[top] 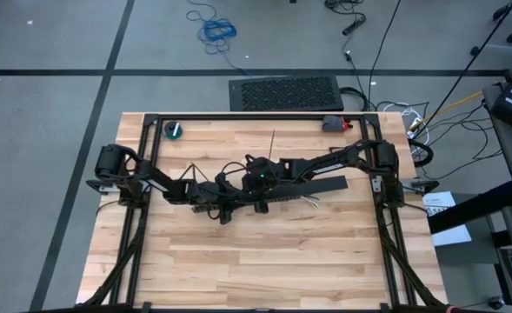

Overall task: Ziptie cables
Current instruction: Insert the cable duct cover

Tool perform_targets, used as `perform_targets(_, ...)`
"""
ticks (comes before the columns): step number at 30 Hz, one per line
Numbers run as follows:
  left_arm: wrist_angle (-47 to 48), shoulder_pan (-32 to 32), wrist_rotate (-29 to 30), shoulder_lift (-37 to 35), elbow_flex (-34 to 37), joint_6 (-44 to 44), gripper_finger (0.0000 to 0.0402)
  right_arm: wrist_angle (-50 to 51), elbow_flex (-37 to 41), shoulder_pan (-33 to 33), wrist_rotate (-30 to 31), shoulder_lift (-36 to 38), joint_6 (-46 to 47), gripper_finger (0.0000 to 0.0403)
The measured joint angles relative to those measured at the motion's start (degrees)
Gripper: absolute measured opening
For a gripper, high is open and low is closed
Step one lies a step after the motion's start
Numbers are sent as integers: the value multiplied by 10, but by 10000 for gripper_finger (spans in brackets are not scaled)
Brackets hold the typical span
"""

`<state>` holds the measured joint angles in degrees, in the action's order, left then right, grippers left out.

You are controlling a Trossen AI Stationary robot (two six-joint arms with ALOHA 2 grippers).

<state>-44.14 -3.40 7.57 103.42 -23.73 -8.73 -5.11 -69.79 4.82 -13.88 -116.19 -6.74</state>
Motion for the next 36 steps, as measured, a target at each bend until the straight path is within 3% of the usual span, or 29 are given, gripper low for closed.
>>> perform_targets(8, -1, 0, -1, 1, -1, 0, 244, 19, 1, -14, 1, 68, -44, 0)
perform_targets(18, -2, 0, -6, 1, -1, 0, 244, 191, 0, -12, 5, 100, -39, 0)
perform_targets(28, 3, 1, -27, 2, -9, -1, 244, 92, -3, -12, -7, 15, -36, 0)
perform_targets(36, -9, 1, -31, 3, -9, -5, 244, 85, -3, -12, -4, 14, -23, 0)
